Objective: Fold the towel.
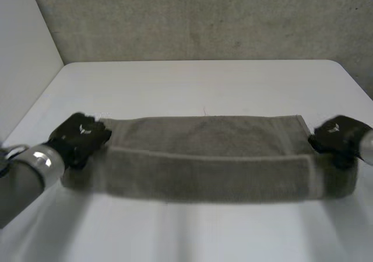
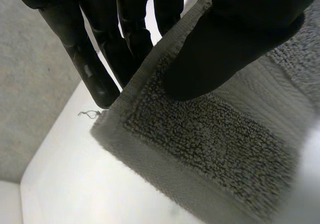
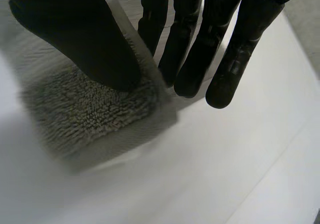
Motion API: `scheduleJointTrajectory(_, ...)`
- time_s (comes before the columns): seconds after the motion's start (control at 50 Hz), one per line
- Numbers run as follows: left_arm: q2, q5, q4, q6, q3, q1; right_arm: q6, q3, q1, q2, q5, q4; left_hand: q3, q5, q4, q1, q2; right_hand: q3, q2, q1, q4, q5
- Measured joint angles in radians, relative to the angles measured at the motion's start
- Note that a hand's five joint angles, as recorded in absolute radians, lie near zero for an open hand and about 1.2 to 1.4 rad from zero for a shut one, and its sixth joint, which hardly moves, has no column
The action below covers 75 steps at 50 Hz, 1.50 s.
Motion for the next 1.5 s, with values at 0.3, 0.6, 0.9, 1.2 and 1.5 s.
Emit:
scheduleJointTrajectory(0.3,-0.465,-0.086,0.036,-0.032,0.500,-0.075,0.109,-0.296,0.130,0.318,0.106,-0.436,0.000,0.000,0.000,0.000,0.000,0.000,0.000,0.000,0.000,0.001)
scheduleJointTrajectory(0.6,-0.723,-0.151,0.035,-0.036,0.824,-0.117,0.100,-0.511,0.161,0.541,0.119,-0.470,-0.002,0.000,-0.003,0.001,-0.002,-0.112,-0.107,-0.070,-0.117,-0.083)
scheduleJointTrajectory(0.9,-0.702,-0.220,0.011,-0.040,0.832,-0.153,0.179,-0.533,0.173,0.468,0.125,-0.464,-0.945,-0.938,-0.946,-0.914,-0.945,-0.973,-0.944,-0.757,-0.959,-0.915)
scheduleJointTrajectory(1.2,-0.267,-0.260,-0.041,-0.365,0.475,-0.149,0.440,-0.196,0.145,0.073,0.116,-0.371,-0.975,-0.975,-0.979,-0.950,-0.979,-0.973,-0.944,-0.757,-0.959,-0.915)
scheduleJointTrajectory(1.5,-0.022,-0.195,0.185,-0.583,0.090,-0.110,0.450,0.108,-0.017,0.046,-0.041,-0.282,-0.979,-0.976,-0.981,-0.951,-0.981,-0.971,-0.944,-0.757,-0.959,-0.915)
